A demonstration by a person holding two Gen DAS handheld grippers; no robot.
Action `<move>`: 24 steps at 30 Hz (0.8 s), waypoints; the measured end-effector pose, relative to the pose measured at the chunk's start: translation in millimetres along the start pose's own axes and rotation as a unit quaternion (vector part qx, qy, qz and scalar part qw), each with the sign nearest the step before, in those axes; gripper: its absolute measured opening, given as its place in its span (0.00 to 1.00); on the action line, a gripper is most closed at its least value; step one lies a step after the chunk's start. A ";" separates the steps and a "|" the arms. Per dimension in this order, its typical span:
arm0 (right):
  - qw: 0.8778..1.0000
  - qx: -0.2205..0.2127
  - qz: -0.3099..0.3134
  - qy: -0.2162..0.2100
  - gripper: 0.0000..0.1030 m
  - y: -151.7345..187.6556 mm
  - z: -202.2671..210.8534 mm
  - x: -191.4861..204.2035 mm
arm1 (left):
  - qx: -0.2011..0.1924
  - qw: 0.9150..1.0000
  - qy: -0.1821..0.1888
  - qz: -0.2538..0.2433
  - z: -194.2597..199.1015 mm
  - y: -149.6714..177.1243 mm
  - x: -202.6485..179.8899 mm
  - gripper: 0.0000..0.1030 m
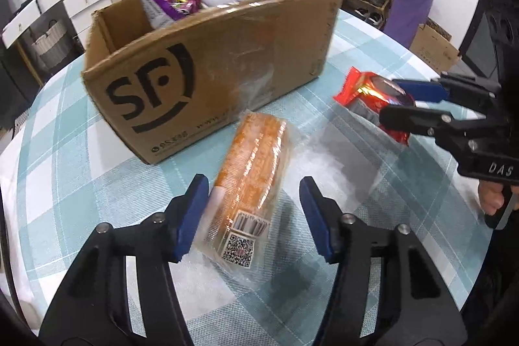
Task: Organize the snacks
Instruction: 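Grasp the red Oreo packet with the right tool while the left tool grasps the wrapped bread roll, then lift the bread roll and Oreo packet and carry both over the box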
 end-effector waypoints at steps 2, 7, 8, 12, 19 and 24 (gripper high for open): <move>1.000 -0.001 0.000 0.000 0.43 -0.4 1.2 0.0 | 0.005 1.000 -0.005 -0.005 -2.9 1.4 -1.6 0.54; 1.000 -0.002 -0.006 -0.003 0.43 -0.9 1.8 -1.6 | 0.008 1.000 -0.008 0.008 -14.0 -1.6 -0.8 0.47; 1.000 -0.002 -0.006 -0.003 0.43 -1.1 1.8 -2.0 | 0.008 1.000 -0.009 0.010 -14.1 -1.4 -0.4 0.46; 1.000 -0.004 -0.008 -0.006 0.43 -1.9 2.4 -2.4 | -0.002 1.000 -0.008 0.017 -10.8 -0.3 1.3 0.37; 1.000 -0.007 -0.016 -0.021 0.43 -3.7 4.0 -0.4 | -0.045 0.998 0.003 0.048 8.1 9.3 4.4 0.32; 0.999 -0.021 -0.021 -0.027 0.43 -7.0 10.0 2.1 | -0.067 0.996 0.010 0.060 23.9 12.9 -0.5 0.31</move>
Point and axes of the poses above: each gripper's, at about its wrist camera, not at the fingertips, and z roughly against the way its jaws point, x to its left, y to its underside, the point moved 6 cm from there along -z, roughly the way its jaws point, and after that the axes turned 4 degrees about y, right-handed, at the moved point
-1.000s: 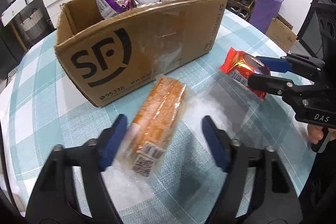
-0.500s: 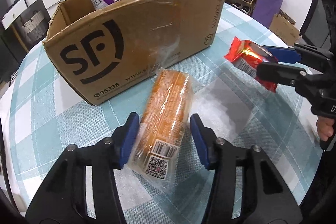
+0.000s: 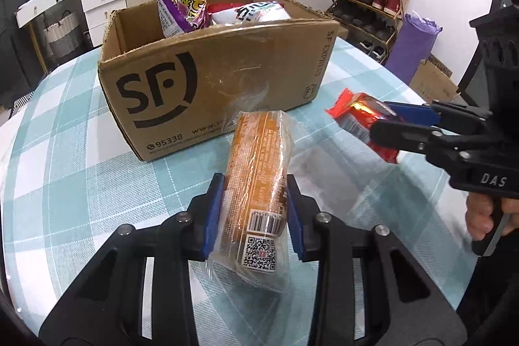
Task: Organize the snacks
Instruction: 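Lift the bread roll and Oreo packet and carry both over the box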
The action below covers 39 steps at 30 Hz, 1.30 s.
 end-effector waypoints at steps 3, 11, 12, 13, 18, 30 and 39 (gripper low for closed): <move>1.000 -0.021 -0.003 -0.005 0.43 -4.3 7.9 1.6 | -0.013 1.000 0.003 0.005 11.5 1.0 -1.6 0.31; 0.998 -0.061 -0.004 -0.016 0.43 -16.2 24.1 10.1 | -0.059 0.998 0.003 0.028 51.9 -1.5 7.4 0.31; 0.998 -0.063 -0.005 -0.019 0.43 -18.1 25.4 11.0 | -0.065 0.997 0.004 0.031 57.5 -2.2 9.2 0.31; 0.997 -0.066 -0.006 -0.024 0.43 -20.4 27.1 12.5 | -0.070 0.997 0.003 0.033 63.1 -4.0 8.5 0.31; 0.996 -0.086 -0.006 -0.025 0.43 -35.7 36.5 16.3 | -0.093 0.995 0.003 0.046 86.3 -10.1 9.8 0.31; 0.994 -0.107 0.000 -0.020 0.43 -65.5 42.5 21.0 | -0.131 0.987 -0.005 0.088 122.1 -32.3 22.5 0.31; 0.994 -0.109 -0.001 -0.017 0.43 -85.9 36.0 25.0 | -0.148 0.983 -0.018 0.108 126.8 -58.3 39.8 0.31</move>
Point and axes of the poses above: each gripper's, at about its wrist camera, not at the fingertips, and z roughly against the way its jaws point, x to its left, y to its underside, the point moved 6 cm from there along -z, roughly the way its jaws point, and after that the axes turned 4 degrees about y, right-handed, at the moved point
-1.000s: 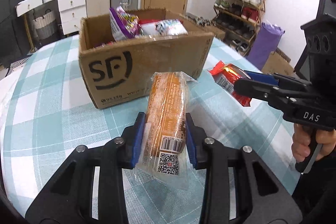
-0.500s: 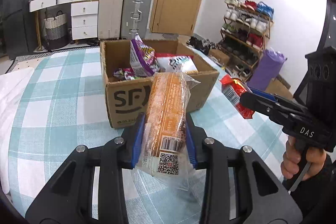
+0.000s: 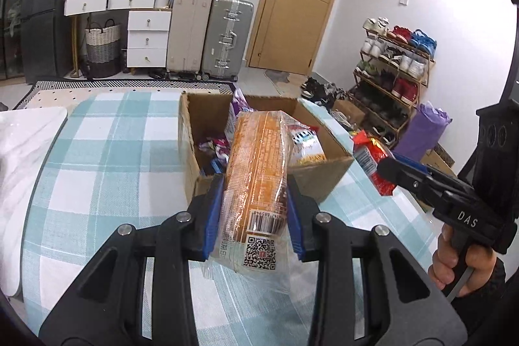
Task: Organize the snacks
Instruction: 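Lift the bread roll and Oreo packet and carry both over the box, then open both tools to drop the bread roll and Oreo packet into the box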
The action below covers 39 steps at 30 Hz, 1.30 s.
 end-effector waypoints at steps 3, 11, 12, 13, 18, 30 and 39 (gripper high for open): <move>1.000 -0.001 0.000 -0.001 0.43 -6.5 -5.3 2.2 | -0.006 1.000 -0.007 0.003 -3.7 -9.0 1.8 0.31; 1.000 -0.001 -0.004 -0.004 0.43 -22.9 -20.8 2.3 | -0.023 0.999 -0.035 0.012 -12.9 -34.2 10.4 0.31; 1.000 -0.002 -0.004 -0.004 0.43 -25.1 -23.7 1.7 | -0.024 0.999 -0.038 0.014 -14.2 -36.4 11.5 0.31; 1.000 -0.003 -0.004 -0.002 0.43 -26.7 -25.7 2.4 | -0.024 0.999 -0.041 0.017 -16.5 -38.7 13.0 0.31; 1.000 -0.001 -0.002 0.001 0.43 -33.4 -37.8 1.5 | -0.024 0.998 -0.054 0.028 -33.3 -47.0 22.8 0.31; 1.000 0.014 0.002 0.012 0.43 -37.7 -71.3 -3.9 | -0.015 0.997 -0.068 0.036 -77.2 -57.2 35.4 0.31; 1.000 0.012 0.001 0.023 0.43 -43.5 -90.9 -13.4 | -0.019 0.996 -0.081 0.039 -103.0 -63.6 43.2 0.31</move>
Point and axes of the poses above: each gripper's, at about its wrist camera, not at the fingertips, and z roughly against the way its jaws point, x to its left, y to its underside, the point moved 6 cm from there along -z, roughly the way its jaws point, and after that the axes turned 4 degrees about y, right-handed, at the moved point
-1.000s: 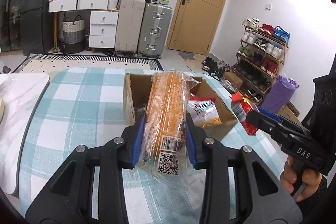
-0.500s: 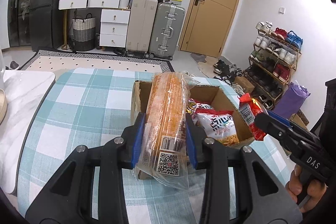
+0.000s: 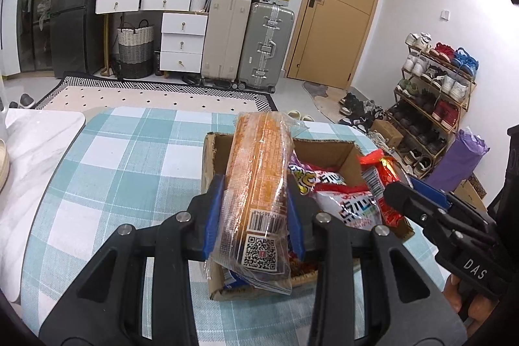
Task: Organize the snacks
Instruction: 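Open both tools to drop the bread roll and Oreo packet into the box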
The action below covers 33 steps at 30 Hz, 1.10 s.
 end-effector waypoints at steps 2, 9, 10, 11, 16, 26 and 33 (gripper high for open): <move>1.000 0.003 0.002 0.002 0.43 -0.7 -6.0 -1.1 | -0.001 1.000 -0.004 0.003 -5.5 -2.0 2.0 0.31; 1.000 0.014 0.009 0.010 0.43 -0.8 -23.6 -4.3 | 0.006 1.000 -0.010 0.002 -23.7 -2.8 7.0 0.31; 1.000 0.014 0.010 0.011 0.43 -0.9 -25.2 -4.3 | 0.008 1.000 -0.010 0.000 -26.5 -2.6 7.8 0.31; 1.000 0.015 0.011 0.011 0.43 -0.9 -26.0 -4.0 | 0.009 1.000 -0.011 -0.003 -28.3 -1.8 7.3 0.31; 1.000 0.019 0.013 0.010 0.43 -1.5 -30.9 -3.8 | 0.015 0.999 -0.024 -0.033 -36.2 1.8 3.7 0.31; 1.000 -0.003 0.024 0.013 0.71 -1.8 -6.7 -6.9 | 0.034 0.998 -0.004 -0.044 -33.8 3.9 -0.8 0.44; 1.000 -0.006 0.018 0.010 0.98 7.4 12.0 -16.1 | 0.020 0.996 0.010 -0.082 -3.3 14.0 -8.6 0.81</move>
Point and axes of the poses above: each gripper's, at about its wrist camera, not at the fingertips, and z roughly against the way its jaws point, x to its left, y to its underside, the point moved 6 cm from there along -z, roughly the way its jaws point, and after that the axes turned 4 degrees about y, right-handed, at the moved point
